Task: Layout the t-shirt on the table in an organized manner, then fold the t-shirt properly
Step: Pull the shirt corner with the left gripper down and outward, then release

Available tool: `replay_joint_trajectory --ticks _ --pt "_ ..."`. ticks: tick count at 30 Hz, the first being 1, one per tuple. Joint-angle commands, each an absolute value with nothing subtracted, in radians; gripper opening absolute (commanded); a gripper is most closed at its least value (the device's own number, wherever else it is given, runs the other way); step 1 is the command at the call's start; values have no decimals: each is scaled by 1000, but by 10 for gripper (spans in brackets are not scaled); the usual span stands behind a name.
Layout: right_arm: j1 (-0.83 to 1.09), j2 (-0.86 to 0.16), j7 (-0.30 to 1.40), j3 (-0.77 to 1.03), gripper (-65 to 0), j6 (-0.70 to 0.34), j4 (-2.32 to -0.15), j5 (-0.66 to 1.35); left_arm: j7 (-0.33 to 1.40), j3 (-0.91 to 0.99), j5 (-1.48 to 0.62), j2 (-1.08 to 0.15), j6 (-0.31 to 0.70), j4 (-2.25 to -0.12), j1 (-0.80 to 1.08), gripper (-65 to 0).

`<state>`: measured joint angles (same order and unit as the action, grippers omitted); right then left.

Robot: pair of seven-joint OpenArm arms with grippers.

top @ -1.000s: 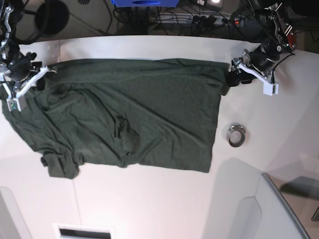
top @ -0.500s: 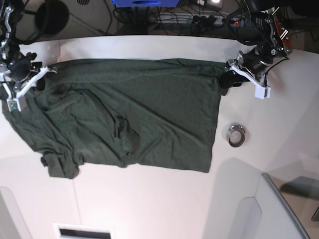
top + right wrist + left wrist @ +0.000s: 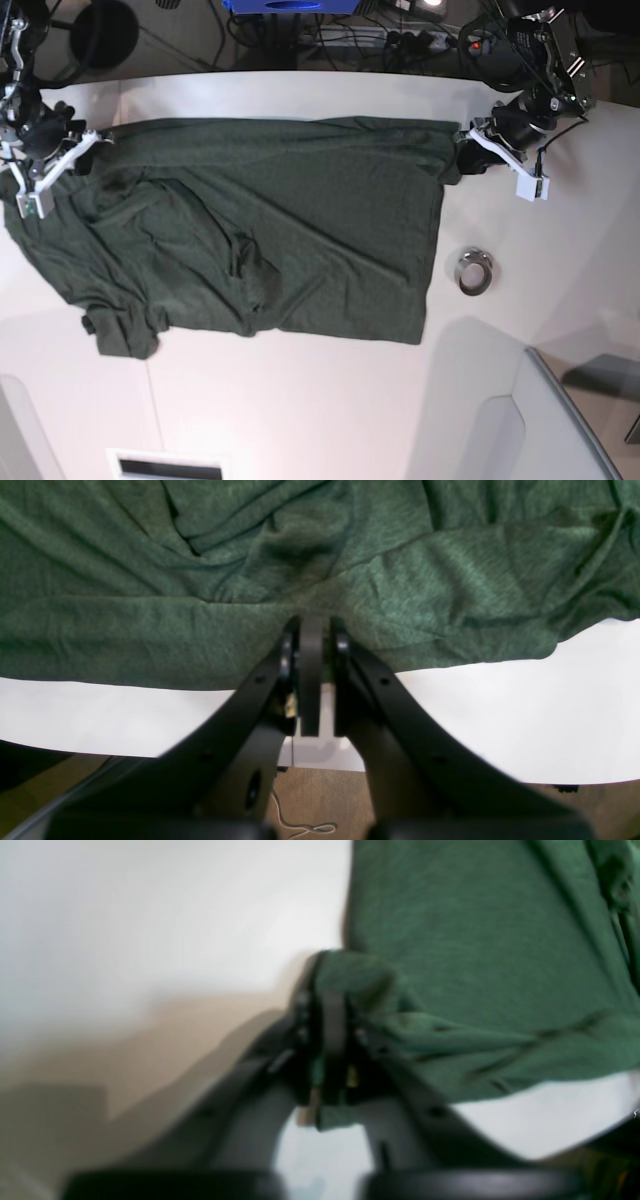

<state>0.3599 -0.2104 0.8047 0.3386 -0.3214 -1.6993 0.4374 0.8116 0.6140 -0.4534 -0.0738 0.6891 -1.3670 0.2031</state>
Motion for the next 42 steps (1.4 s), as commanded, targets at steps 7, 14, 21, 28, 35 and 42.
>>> replay_joint_trajectory --ticks 7,14,21,28,35,42 --pt "341 -220 789 338 -614 -323 -1716 441 857 607 -461 -65 698 -1420 173 -650" --pt "341 -220 789 337 -614 -323 -1716 441 857 562 -469 -38 698 -1429 153 -650" --pt "341 -223 789 337 -614 -323 -1716 441 929 549 -469 1 698 -1429 97 -650" --pt "340 -223 789 335 -614 -323 -1716 441 963 552 -467 27 693 -1423 21 -650" --pt "340 -223 792 334 -614 -326 -1716 441 958 552 -467 28 615 -1411 -13 -650" --pt "343 -223 792 334 -614 -326 -1716 441 955 559 -469 48 584 -1300 -67 -650"
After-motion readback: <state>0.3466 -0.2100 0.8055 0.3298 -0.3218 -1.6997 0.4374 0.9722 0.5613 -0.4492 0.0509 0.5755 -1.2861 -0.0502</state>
